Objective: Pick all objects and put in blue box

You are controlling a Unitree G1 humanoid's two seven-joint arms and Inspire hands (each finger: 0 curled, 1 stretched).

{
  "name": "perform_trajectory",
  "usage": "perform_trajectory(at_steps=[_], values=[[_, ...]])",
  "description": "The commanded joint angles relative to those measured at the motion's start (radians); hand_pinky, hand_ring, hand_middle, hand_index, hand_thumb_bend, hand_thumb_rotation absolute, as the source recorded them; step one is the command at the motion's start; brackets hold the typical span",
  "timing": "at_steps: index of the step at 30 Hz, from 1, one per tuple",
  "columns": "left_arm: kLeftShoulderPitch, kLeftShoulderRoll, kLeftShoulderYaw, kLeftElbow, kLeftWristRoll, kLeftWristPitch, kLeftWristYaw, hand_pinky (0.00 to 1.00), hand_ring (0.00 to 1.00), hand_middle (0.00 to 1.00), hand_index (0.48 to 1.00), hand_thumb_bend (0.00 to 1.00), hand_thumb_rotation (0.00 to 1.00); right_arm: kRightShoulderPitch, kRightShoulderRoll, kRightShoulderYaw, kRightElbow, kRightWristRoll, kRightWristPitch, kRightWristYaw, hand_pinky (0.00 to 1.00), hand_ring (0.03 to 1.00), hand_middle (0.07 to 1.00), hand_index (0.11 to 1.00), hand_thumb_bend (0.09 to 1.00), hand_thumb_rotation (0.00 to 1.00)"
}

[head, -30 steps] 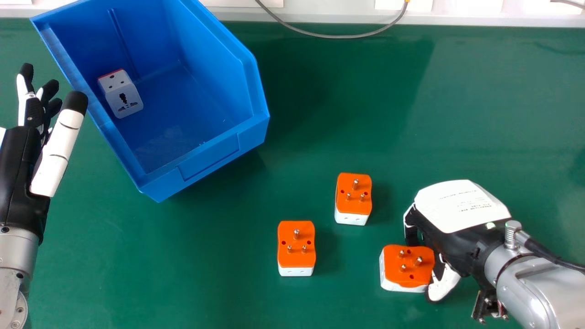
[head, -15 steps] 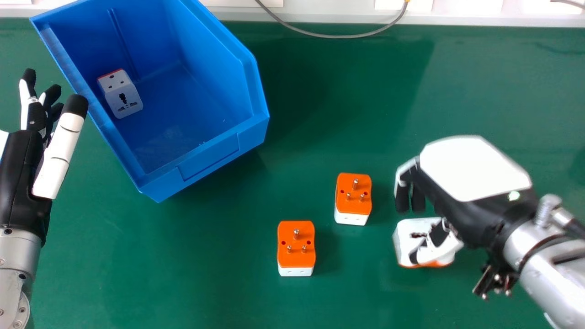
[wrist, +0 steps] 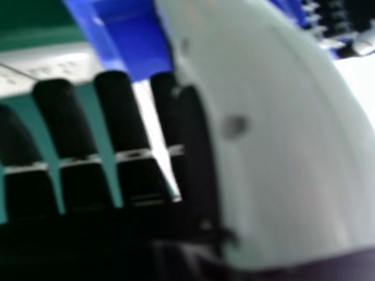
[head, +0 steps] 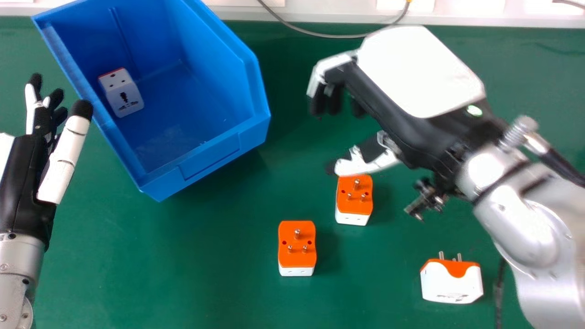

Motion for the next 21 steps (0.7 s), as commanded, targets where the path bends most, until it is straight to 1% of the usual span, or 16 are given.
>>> perform_trajectory(at_steps=[1,4,5,6,7,8,9,10,12,13,14,15,17,18,20,21], values=[[0.039,-0.01,0.011,-0.072,-0.012,-0.009,0.005,0.93,0.97,0.99,0.998,0.6,0.93,-0.035,0.008,-0.002,0.046,0.024,-0.05,-0.071,0.03,0.086,0.471,0.48,0.515,0.0],[0.084,-0.025,0.015,-0.139,-0.023,0.012,0.006,0.93,0.97,0.99,0.998,0.6,0.93,-0.041,0.023,0.005,0.073,0.014,-0.037,-0.084,0.03,0.092,0.452,0.478,0.513,0.0],[0.106,-0.033,0.017,-0.163,-0.026,0.014,0.005,0.93,0.97,0.99,0.998,0.6,0.93,-0.035,0.031,0.007,0.077,0.0,-0.028,-0.095,0.03,0.092,0.452,0.478,0.513,0.0],[0.121,-0.038,0.019,-0.179,-0.028,0.016,0.005,0.93,0.97,0.99,0.999,0.6,0.93,-0.031,0.035,0.009,0.078,-0.009,-0.024,-0.104,0.04,0.098,0.438,0.477,0.512,0.0],[0.137,-0.044,0.02,-0.192,-0.029,0.014,0.004,0.93,0.97,0.99,0.999,0.6,0.93,-0.025,0.041,0.009,0.084,-0.018,-0.021,-0.12,0.07,0.13,0.415,0.479,0.51,0.0],[0.146,-0.049,0.019,-0.199,-0.027,0.012,0.005,0.93,0.97,0.99,0.999,0.6,0.93,-0.024,0.049,0.009,0.097,-0.024,-0.02,-0.144,0.07,0.13,0.415,0.479,0.51,0.0],[0.158,-0.054,0.017,-0.204,-0.023,0.006,0.006,0.93,0.97,0.99,0.999,0.6,0.93,-0.018,0.059,0.01,0.109,-0.032,-0.019,-0.175,0.08,0.137,0.41,0.479,0.509,0.0],[0.172,-0.059,0.016,-0.206,-0.019,-0.006,0.007,0.94,0.98,0.99,0.999,0.6,0.93,-0.008,0.068,0.012,0.119,-0.042,-0.019,-0.206,0.09,0.155,0.405,0.483,0.508,0.0],[0.2,-0.07,0.014,-0.207,-0.011,-0.035,0.009,0.94,0.98,0.99,1.0,0.58,0.93,0.013,0.085,0.017,0.138,-0.057,-0.018,-0.266,0.14,0.209,0.404,0.499,0.507,0.0],[0.213,-0.075,0.014,-0.206,-0.007,-0.052,0.009,0.94,0.98,0.99,1.0,0.58,0.93,0.023,0.093,0.018,0.151,-0.059,-0.019,-0.295,0.14,0.209,0.404,0.499,0.507,0.0],[0.23,-0.08,0.013,-0.203,-0.001,-0.078,0.009,0.94,0.98,0.99,1.0,0.57,0.93,0.037,0.104,0.019,0.164,-0.061,-0.017,-0.329,0.17,0.243,0.409,0.508,0.506,0.0],[0.25,-0.085,0.012,-0.199,0.006,-0.112,0.009,0.94,0.98,0.99,1.0,0.57,0.93,0.054,0.119,0.019,0.178,-0.059,-0.014,-0.365,0.21,0.285,0.419,0.513,0.507,0.0],[0.278,-0.091,0.011,-0.188,0.014,-0.171,0.007,0.93,0.98,0.99,0.999,0.63,0.92,0.082,0.15,0.019,0.203,-0.048,-0.004,-0.424,0.35,0.42,0.517,0.499,0.494,0.1],[0.286,-0.093,0.011,-0.182,0.016,-0.189,0.007,0.93,0.98,0.99,0.999,0.64,0.92,0.091,0.156,0.019,0.207,-0.046,-0.004,-0.439,0.37,0.439,0.535,0.497,0.491,0.12],[0.323,-0.102,0.015,-0.164,0.016,-0.251,0.006,0.93,0.98,0.99,0.999,0.65,0.92,0.142,0.192,0.018,0.201,-0.029,0.009,-0.477,0.38,0.451,0.546,0.495,0.49,0.13],[0.336,-0.104,0.017,-0.159,0.014,-0.271,0.004,0.93,0.98,0.99,0.998,0.65,0.92,0.163,0.221,0.01,0.203,0.001,0.021,-0.49,0.39,0.468,0.559,0.495,0.489,0.13]])
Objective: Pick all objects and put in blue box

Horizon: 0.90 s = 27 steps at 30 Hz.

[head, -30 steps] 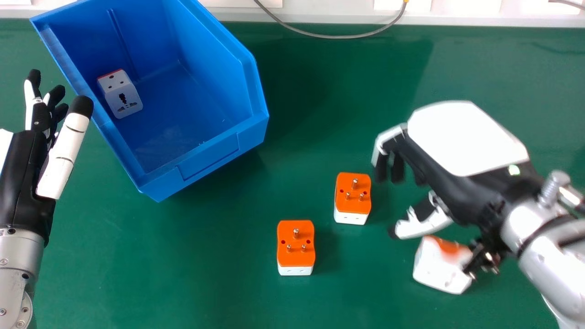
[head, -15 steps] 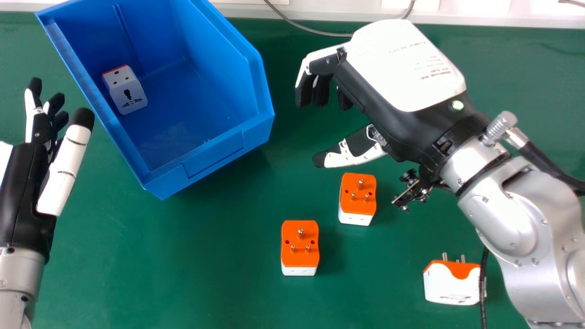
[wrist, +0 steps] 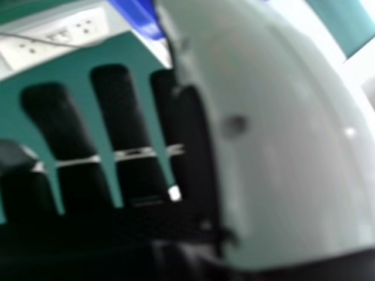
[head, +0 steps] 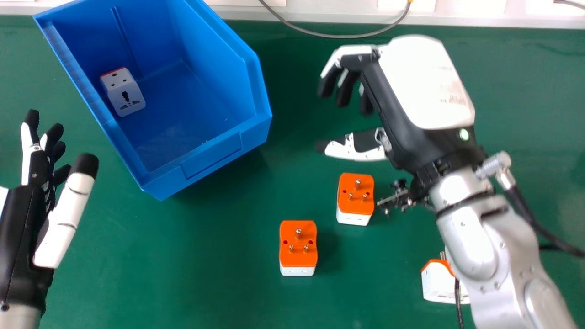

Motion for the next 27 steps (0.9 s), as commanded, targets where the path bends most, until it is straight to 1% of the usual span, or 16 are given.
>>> perform_trajectory(at_steps=[1,2,3,5,6,7,10,11,12,13,15,16,18,19,22,27], values=[[0.041,-0.009,0.009,0.006,0.002,-0.066,-0.001,0.93,0.98,0.99,0.998,0.65,0.92,0.051,0.056,-0.02,-0.027,0.062,0.019,-0.046,0.39,0.468,0.559,0.495,0.489,0.13],[0.056,-0.013,0.008,0.007,0.001,-0.082,-0.001,0.92,0.98,0.99,0.996,0.67,0.92,0.073,0.072,-0.025,-0.032,0.087,0.022,-0.051,0.41,0.494,0.58,0.495,0.488,0.14],[0.068,-0.019,0.006,0.006,0.002,-0.093,0.0,0.91,0.97,0.98,0.989,0.69,0.91,0.094,0.09,-0.03,-0.031,0.121,0.017,-0.061,0.51,0.622,0.682,0.638,0.407,0.24],[0.094,-0.035,-0.002,0.004,0.004,-0.117,0.005,0.89,0.96,0.97,0.977,0.7,0.89,0.137,0.112,-0.039,-0.025,0.191,-0.016,-0.083,0.62,0.735,0.78,0.758,0.349,0.33],[0.1,-0.043,-0.008,0.011,0.007,-0.133,0.009,0.89,0.95,0.97,0.972,0.7,0.89,0.152,0.124,-0.044,-0.014,0.23,-0.034,-0.094,0.66,0.78,0.818,0.804,0.328,0.37],[0.112,-0.052,-0.011,0.014,0.009,-0.151,0.011,0.89,0.95,0.97,0.972,0.7,0.89,0.172,0.128,-0.046,-0.015,0.252,-0.049,-0.102,0.66,0.78,0.818,0.804,0.328,0.37],[0.12,-0.075,-0.023,0.064,0.025,-0.216,0.023,0.89,0.95,0.97,0.97,0.7,0.89,0.202,0.143,-0.062,0.03,0.368,-0.128,-0.112,0.68,0.797,0.833,0.82,0.324,0.39],[0.124,-0.082,-0.025,0.079,0.028,-0.238,0.027,0.88,0.95,0.96,0.964,0.7,0.88,0.208,0.144,-0.068,0.048,0.409,-0.159,-0.107,0.72,0.845,0.874,0.857,0.323,0.47],[0.126,-0.088,-0.026,0.09,0.03,-0.256,0.031,0.88,0.95,0.96,0.964,0.7,0.88,0.209,0.144,-0.074,0.064,0.445,-0.186,-0.1,0.72,0.845,0.874,0.857,0.323,0.47],[0.129,-0.093,-0.026,0.101,0.032,-0.274,0.034,0.87,0.95,0.96,0.962,0.7,0.87,0.21,0.143,-0.08,0.081,0.481,-0.212,-0.091,0.74,0.867,0.892,0.873,0.324,0.51],[0.138,-0.104,-0.026,0.115,0.032,-0.303,0.04,0.85,0.94,0.95,0.95,0.68,0.85,0.214,0.138,-0.088,0.112,0.536,-0.261,-0.077,0.84,0.956,0.963,0.942,0.318,0.76],[0.15,-0.109,-0.026,0.118,0.03,-0.32,0.042,0.85,0.94,0.95,0.949,0.68,0.84,0.223,0.134,-0.089,0.122,0.554,-0.285,-0.072,0.86,0.965,0.971,0.95,0.316,0.8],[0.159,-0.117,-0.026,0.117,0.027,-0.331,0.047,0.83,0.93,0.94,0.944,0.69,0.83,0.222,0.128,-0.094,0.152,0.58,-0.317,-0.063,0.91,0.989,0.991,0.983,0.326,0.93],[0.163,-0.119,-0.025,0.116,0.024,-0.333,0.049,0.83,0.93,0.94,0.942,0.69,0.83,0.222,0.125,-0.097,0.164,0.59,-0.33,-0.058,0.93,0.995,0.996,0.991,0.334,0.97],[0.166,-0.131,-0.026,0.098,0.022,-0.32,0.057,0.83,0.93,0.94,0.939,0.74,0.82,0.208,0.122,-0.112,0.209,0.627,-0.354,-0.04,0.97,1.0,1.0,0.999,0.369,0.99],[0.154,-0.143,-0.029,0.089,0.03,-0.295,0.075,0.82,0.93,0.94,0.937,0.79,0.82,0.201,0.119,-0.124,0.23,0.664,-0.351,-0.009,1.0,1.0,1.0,1.0,0.464,1.0]])
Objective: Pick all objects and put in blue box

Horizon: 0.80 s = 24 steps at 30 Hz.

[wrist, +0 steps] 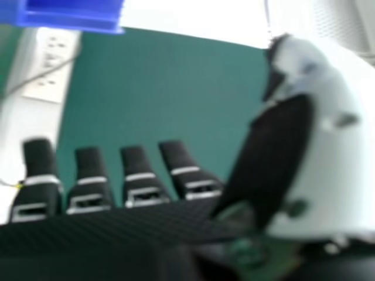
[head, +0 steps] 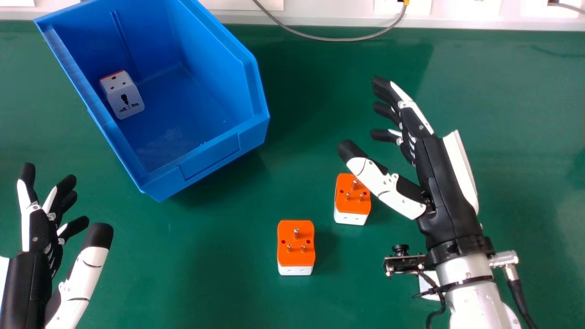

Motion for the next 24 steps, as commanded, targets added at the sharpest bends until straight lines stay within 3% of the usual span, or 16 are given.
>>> perform_trajectory(at_steps=[1,4,9,13,18,22,24], values=[[-0.001,-0.008,0.0,-0.029,0.001,0.011,0.016,0.82,0.93,0.94,0.938,0.79,0.82,-0.02,0.0,-0.008,-0.018,0.022,-0.02,0.013,1.0,1.0,1.0,1.0,0.474,1.0],[-0.008,-0.011,-0.002,-0.032,0.006,0.025,0.026,0.83,0.93,0.94,0.939,0.79,0.83,-0.013,-0.007,-0.01,-0.032,0.041,-0.009,0.04,1.0,1.0,1.0,1.0,0.467,1.0],[-0.004,-0.016,0.001,-0.047,0.001,0.048,0.034,0.82,0.93,0.94,0.936,0.8,0.83,-0.021,-0.004,-0.021,-0.019,0.08,-0.002,0.074,1.0,1.0,1.0,1.0,0.472,1.0],[0.013,-0.023,0.007,-0.08,-0.01,0.072,0.039,0.81,0.92,0.93,0.933,0.8,0.82,-0.019,0.012,-0.024,-0.014,0.101,0.002,0.081,1.0,1.0,1.0,1.0,0.488,1.0],[0.035,-0.03,0.021,-0.132,-0.038,0.111,0.035,0.8,0.91,0.92,0.927,0.82,0.82,-0.022,0.034,-0.022,0.015,0.108,-0.017,0.077,1.0,1.0,1.0,1.0,0.487,1.0],[0.072,-0.037,0.032,-0.161,-0.051,0.109,0.032,0.78,0.9,0.91,0.92,0.81,0.81,-0.011,0.049,-0.019,0.038,0.117,-0.04,0.081,1.0,1.0,1.0,1.0,0.487,1.0],[0.08,-0.046,0.032,-0.17,-0.055,0.115,0.035,0.78,0.9,0.9,0.917,0.79,0.81,-0.013,0.053,-0.019,0.047,0.121,-0.043,0.086,1.0,1.0,1.0,1.0,0.479,1.0]])
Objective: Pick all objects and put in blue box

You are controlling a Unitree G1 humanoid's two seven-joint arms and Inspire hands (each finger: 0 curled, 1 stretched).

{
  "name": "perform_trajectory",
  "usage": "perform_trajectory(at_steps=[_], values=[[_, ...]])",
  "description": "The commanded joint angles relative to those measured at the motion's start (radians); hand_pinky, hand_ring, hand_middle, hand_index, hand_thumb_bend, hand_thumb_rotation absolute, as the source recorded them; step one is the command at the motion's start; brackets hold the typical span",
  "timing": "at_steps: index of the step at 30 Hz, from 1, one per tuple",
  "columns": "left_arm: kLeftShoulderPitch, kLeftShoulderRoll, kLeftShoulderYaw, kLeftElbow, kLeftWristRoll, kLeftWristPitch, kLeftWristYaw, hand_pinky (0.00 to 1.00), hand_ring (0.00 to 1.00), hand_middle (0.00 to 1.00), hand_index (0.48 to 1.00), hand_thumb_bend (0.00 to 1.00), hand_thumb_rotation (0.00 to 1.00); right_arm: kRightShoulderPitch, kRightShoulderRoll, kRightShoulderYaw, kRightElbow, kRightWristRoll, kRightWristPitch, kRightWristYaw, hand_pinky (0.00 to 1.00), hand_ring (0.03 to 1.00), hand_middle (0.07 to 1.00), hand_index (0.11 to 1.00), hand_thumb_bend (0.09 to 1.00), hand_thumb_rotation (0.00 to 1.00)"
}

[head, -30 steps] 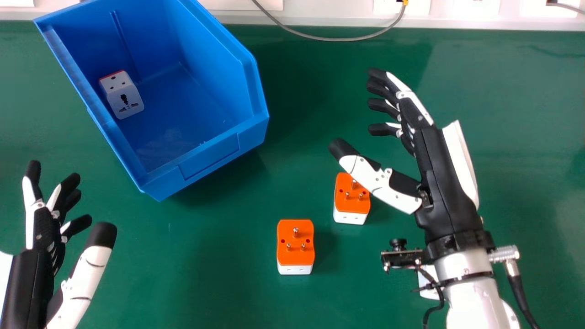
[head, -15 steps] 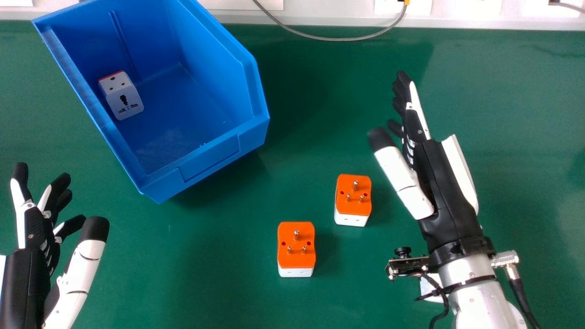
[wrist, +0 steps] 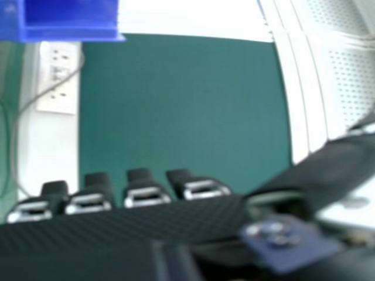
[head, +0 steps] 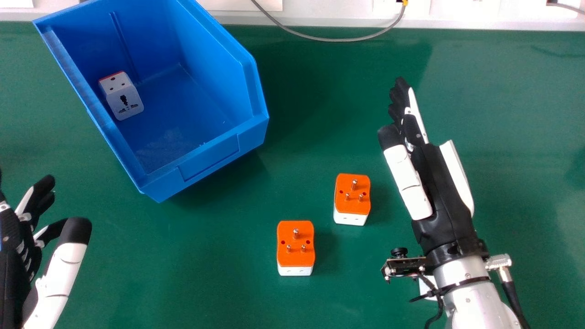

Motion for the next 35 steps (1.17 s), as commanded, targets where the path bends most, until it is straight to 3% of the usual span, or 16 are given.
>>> perform_trajectory(at_steps=[1,8,13,20,26,31,35], values=[[0.015,-0.013,0.01,-0.034,-0.023,-0.001,0.008,0.78,0.9,0.9,0.917,0.79,0.81,-0.011,0.009,-0.003,0.0,0.021,-0.033,0.004,1.0,1.0,1.0,1.0,0.479,1.0],[0.041,-0.048,0.009,-0.076,-0.006,0.009,0.024,0.76,0.89,0.89,0.91,0.84,0.8,-0.028,0.016,-0.002,0.009,0.027,-0.033,0.025,1.0,1.0,1.0,1.0,0.474,1.0],[0.056,-0.054,0.012,-0.088,0.009,-0.002,0.031,0.75,0.88,0.89,0.906,0.83,0.79,-0.041,0.015,-0.002,0.035,0.03,-0.05,0.034,1.0,1.0,1.0,1.0,0.468,1.0],[0.05,-0.041,0.026,-0.08,0.022,-0.016,0.027,0.74,0.88,0.88,0.89,0.84,0.78,-0.04,0.021,0.004,0.036,0.006,-0.044,0.017,1.0,1.0,1.0,1.0,0.453,1.0],[0.048,-0.026,0.034,-0.083,0.048,-0.025,0.022,0.74,0.87,0.88,0.885,0.81,0.78,-0.035,0.023,0.006,0.035,-0.01,-0.037,0.003,1.0,1.0,1.0,1.0,0.451,1.0],[0.037,-0.012,0.03,-0.076,0.064,-0.029,0.019,0.74,0.87,0.88,0.887,0.78,0.78,-0.03,0.02,0.003,0.037,-0.019,-0.028,-0.008,1.0,1.0,1.0,1.0,0.445,1.0],[0.028,-0.001,0.03,-0.067,0.066,-0.027,0.013,0.75,0.88,0.88,0.888,0.77,0.78,-0.033,0.018,-0.004,0.036,-0.021,-0.021,-0.016,1.0,1.0,1.0,1.0,0.435,1.0]])
